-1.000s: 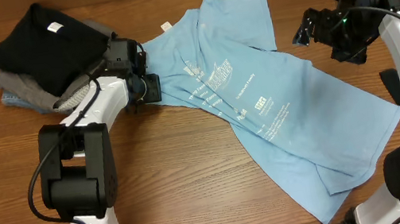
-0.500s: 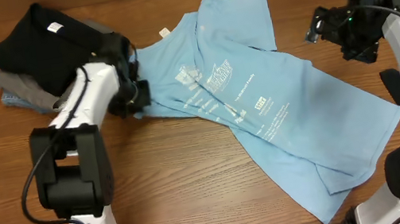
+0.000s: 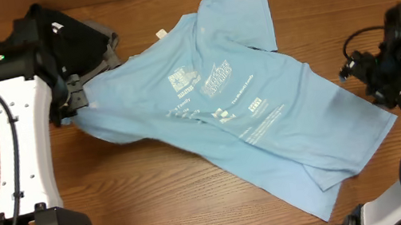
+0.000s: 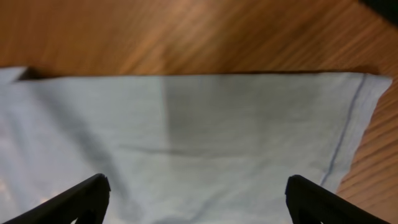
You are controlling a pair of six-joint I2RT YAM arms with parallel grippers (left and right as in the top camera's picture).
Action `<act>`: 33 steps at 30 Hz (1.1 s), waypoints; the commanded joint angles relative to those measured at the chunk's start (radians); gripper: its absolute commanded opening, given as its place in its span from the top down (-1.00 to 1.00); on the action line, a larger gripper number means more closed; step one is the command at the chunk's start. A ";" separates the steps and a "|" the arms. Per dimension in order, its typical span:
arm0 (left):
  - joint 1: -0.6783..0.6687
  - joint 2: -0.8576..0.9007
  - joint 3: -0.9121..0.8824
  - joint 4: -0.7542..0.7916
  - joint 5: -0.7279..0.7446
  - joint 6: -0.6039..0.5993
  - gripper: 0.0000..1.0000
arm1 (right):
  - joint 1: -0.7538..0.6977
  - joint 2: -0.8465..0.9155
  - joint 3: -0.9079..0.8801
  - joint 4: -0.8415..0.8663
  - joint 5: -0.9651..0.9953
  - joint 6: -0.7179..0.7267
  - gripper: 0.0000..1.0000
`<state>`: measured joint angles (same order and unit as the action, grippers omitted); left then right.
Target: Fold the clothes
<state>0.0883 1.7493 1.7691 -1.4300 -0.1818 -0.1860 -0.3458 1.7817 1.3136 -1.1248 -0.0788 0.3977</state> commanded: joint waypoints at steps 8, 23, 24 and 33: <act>0.082 -0.052 0.015 -0.076 -0.062 -0.039 0.92 | -0.109 -0.002 -0.262 0.131 -0.007 0.055 -0.37; 0.082 -0.052 0.015 -0.088 -0.061 -0.039 0.52 | -0.155 -0.003 0.046 0.445 0.000 0.021 0.92; 0.082 -0.052 0.015 -0.088 -0.056 -0.039 0.47 | -0.158 -0.003 0.105 0.449 0.004 0.008 0.92; 0.070 -0.052 0.015 -0.035 0.158 0.056 0.15 | -0.159 -0.003 0.324 0.285 -0.032 -0.013 -0.14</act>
<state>0.1699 1.7241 1.7691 -1.4876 -0.1478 -0.1989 -0.5041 1.7809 1.6325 -0.7795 -0.0792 0.4030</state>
